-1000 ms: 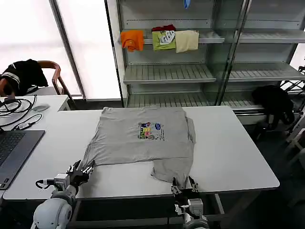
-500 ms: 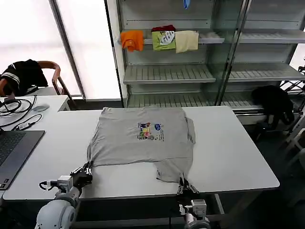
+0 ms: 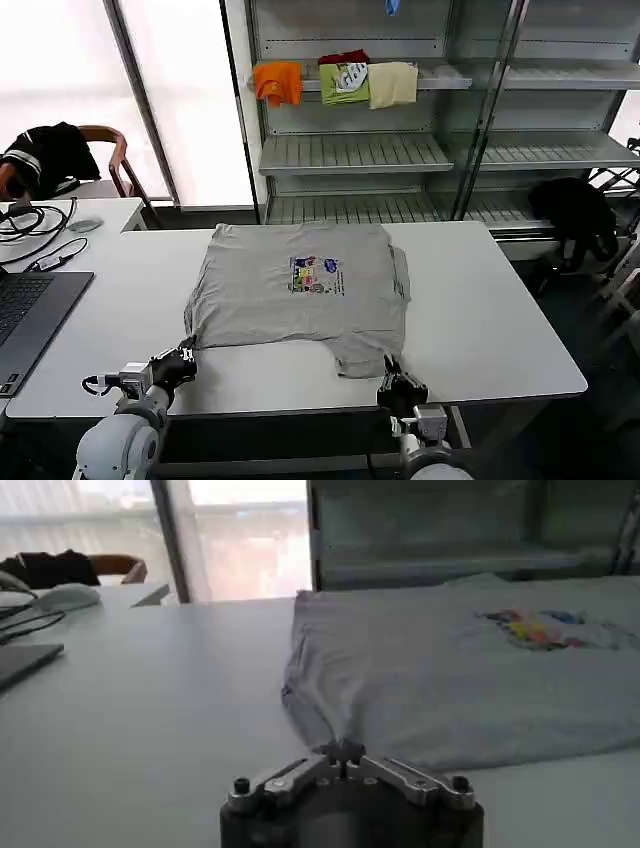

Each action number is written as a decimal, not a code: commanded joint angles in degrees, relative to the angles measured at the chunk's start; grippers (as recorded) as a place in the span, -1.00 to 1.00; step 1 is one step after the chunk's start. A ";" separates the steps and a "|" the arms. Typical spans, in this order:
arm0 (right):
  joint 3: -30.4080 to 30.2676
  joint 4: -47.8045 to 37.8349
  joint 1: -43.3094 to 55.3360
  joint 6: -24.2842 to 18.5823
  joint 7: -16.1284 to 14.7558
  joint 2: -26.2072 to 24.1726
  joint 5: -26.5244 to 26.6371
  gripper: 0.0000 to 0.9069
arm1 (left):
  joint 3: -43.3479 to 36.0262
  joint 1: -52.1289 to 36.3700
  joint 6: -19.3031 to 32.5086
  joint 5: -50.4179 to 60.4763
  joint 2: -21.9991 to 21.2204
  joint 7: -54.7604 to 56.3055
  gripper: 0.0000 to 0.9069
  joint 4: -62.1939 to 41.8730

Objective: Fold and organize the clothes.

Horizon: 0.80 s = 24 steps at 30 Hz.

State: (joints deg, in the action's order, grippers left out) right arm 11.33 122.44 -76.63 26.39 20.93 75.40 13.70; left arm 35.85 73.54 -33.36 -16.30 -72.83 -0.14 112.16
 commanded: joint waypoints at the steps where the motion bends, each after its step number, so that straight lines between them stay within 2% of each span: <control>1: 1.78 -1.95 8.67 -1.58 -4.30 0.01 -1.53 -1.00 | 0.16 -4.97 0.51 -1.71 0.36 0.16 -0.96 1.95; 5: 1.87 -5.38 14.36 -1.37 -5.37 0.15 -1.57 -1.00 | -0.33 -9.02 0.37 -3.06 1.33 0.27 -0.96 -0.46; 15: 1.25 -20.69 32.32 -1.93 -7.81 1.77 -0.09 -1.00 | -3.61 -21.08 1.53 -4.19 2.70 0.29 -0.96 -11.27; 24: 0.63 -29.64 37.65 -1.68 -9.02 4.14 0.07 -1.00 | -5.46 -27.57 2.59 -4.09 3.02 -0.24 -0.96 -20.80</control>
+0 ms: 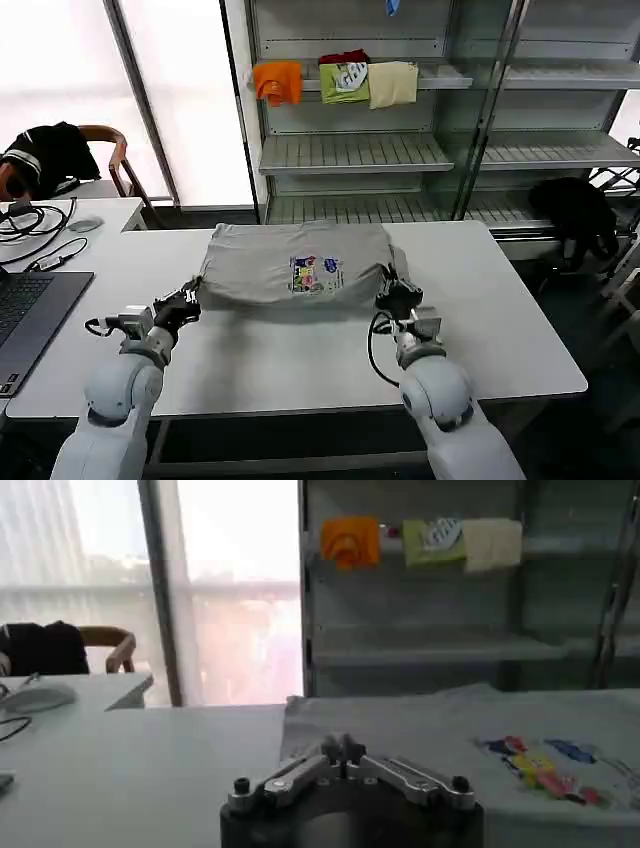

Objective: Fold and organize the clothes.

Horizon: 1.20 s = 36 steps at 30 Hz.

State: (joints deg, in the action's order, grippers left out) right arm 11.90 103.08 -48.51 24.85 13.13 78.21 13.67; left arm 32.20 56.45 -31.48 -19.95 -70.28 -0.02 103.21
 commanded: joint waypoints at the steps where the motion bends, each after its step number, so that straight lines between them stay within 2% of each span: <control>1: 0.08 -11.27 9.81 -0.39 -1.23 1.49 0.01 -1.00 | -1.98 -10.90 0.70 -0.46 0.49 -0.46 -0.98 -12.85; 16: 0.48 -24.06 14.62 0.41 -2.92 5.12 -2.32 -1.00 | -5.59 -15.26 -1.53 0.17 0.78 -1.20 -0.96 -20.30; 17: 0.50 -24.78 14.87 0.47 -3.07 5.51 -2.34 -1.00 | -5.94 -15.46 -1.55 0.33 0.76 -1.21 -0.84 -20.57; 18: 0.56 -25.19 15.06 0.55 -3.16 5.87 -2.37 -0.76 | -6.19 -15.75 -1.57 0.53 0.70 -1.19 0.47 -20.87; 19: 0.66 -25.81 15.25 0.84 -3.24 6.18 -2.33 1.00 | -6.36 -15.87 -1.59 0.90 0.62 -1.21 1.00 -21.33; 23: 1.02 -27.82 15.92 2.73 -3.41 7.48 -1.82 1.00 | -6.90 -16.83 -1.65 1.76 0.25 -0.97 1.00 -22.73; 26: 1.69 -30.03 16.63 2.55 -2.50 9.02 0.64 1.00 | -6.83 -16.83 -1.70 1.92 0.24 -0.75 1.00 -23.12; 31: 2.47 -33.43 18.98 -0.40 1.97 12.56 7.67 1.00 | -6.48 -16.11 -1.77 1.85 0.75 -0.36 1.00 -22.14; 36: 2.23 -33.79 19.68 -1.68 4.19 13.72 8.22 1.00 | -6.02 -14.95 -1.79 1.87 1.35 -0.21 1.00 -20.84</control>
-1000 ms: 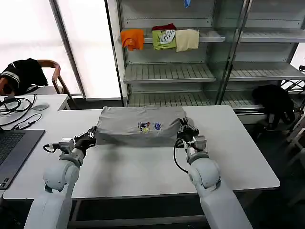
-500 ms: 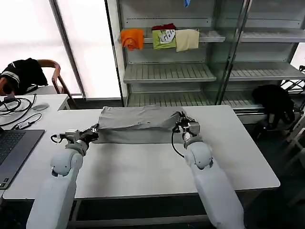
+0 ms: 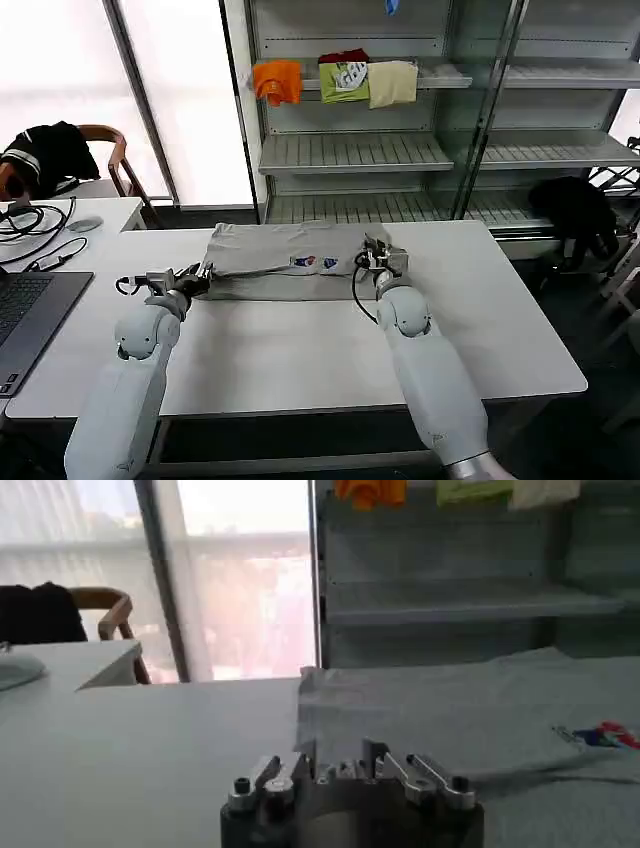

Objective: Fold and organize the clothes.

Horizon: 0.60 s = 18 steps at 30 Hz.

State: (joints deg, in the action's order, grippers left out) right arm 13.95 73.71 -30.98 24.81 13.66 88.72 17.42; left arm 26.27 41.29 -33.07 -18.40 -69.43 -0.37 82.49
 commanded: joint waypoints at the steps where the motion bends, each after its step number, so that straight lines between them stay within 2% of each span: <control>1: 0.15 -4.09 2.13 -1.87 4.21 3.29 4.45 1.00 | 0.01 0.57 -0.20 0.32 0.64 0.19 1.00 0.18; 6: -0.59 2.18 -1.33 0.09 5.72 1.70 2.50 1.00 | 0.30 2.79 -0.21 0.40 1.11 0.35 1.00 2.85; 10: -1.37 10.76 -6.77 4.79 7.06 -2.40 1.62 1.00 | 0.25 5.58 -0.20 1.09 2.08 0.48 1.00 6.42; 18: -1.38 20.38 -12.44 8.31 8.36 -9.53 1.75 1.00 | 0.21 8.91 -0.17 2.61 2.20 0.37 1.00 10.36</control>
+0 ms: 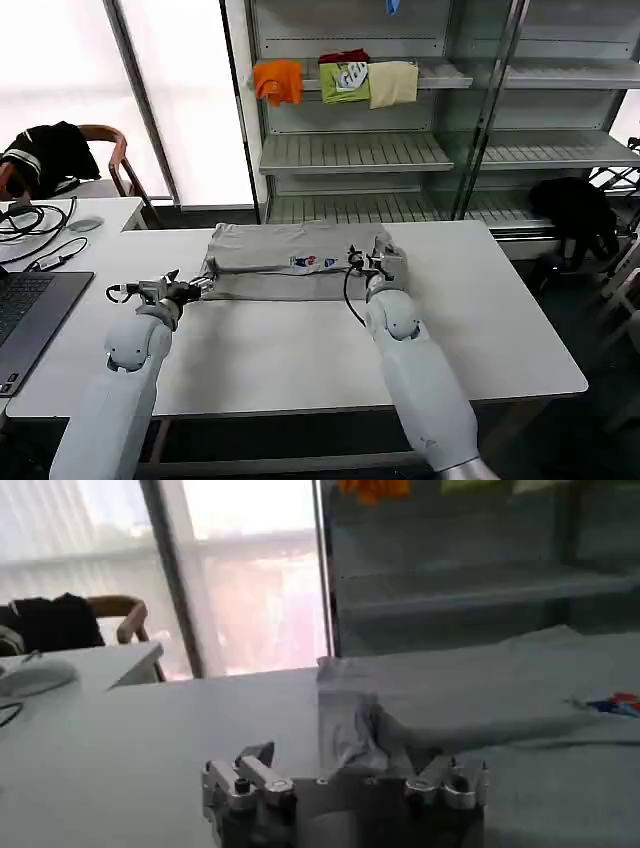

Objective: Fold and organize the clothes.

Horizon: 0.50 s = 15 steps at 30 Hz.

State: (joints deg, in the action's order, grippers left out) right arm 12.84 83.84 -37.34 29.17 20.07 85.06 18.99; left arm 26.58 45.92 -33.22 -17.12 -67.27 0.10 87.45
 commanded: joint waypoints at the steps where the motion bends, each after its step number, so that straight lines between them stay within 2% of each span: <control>1: -0.26 10.62 -6.35 3.95 2.01 -6.22 0.17 1.00 | -0.08 4.37 -0.01 1.32 -0.11 -0.13 1.00 5.19; 9: 0.16 12.83 -9.46 4.04 1.53 -9.66 0.32 1.00 | 0.41 3.18 0.02 1.89 -1.49 -0.06 1.00 1.94; 15: 0.01 12.43 -10.58 4.02 1.02 -10.42 0.47 1.00 | 0.75 2.28 0.04 2.01 -1.82 0.01 1.00 -0.37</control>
State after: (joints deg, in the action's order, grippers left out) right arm 12.87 93.38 -45.29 32.27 20.82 77.13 19.41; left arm 27.22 48.02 -33.21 -15.57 -68.65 0.05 88.92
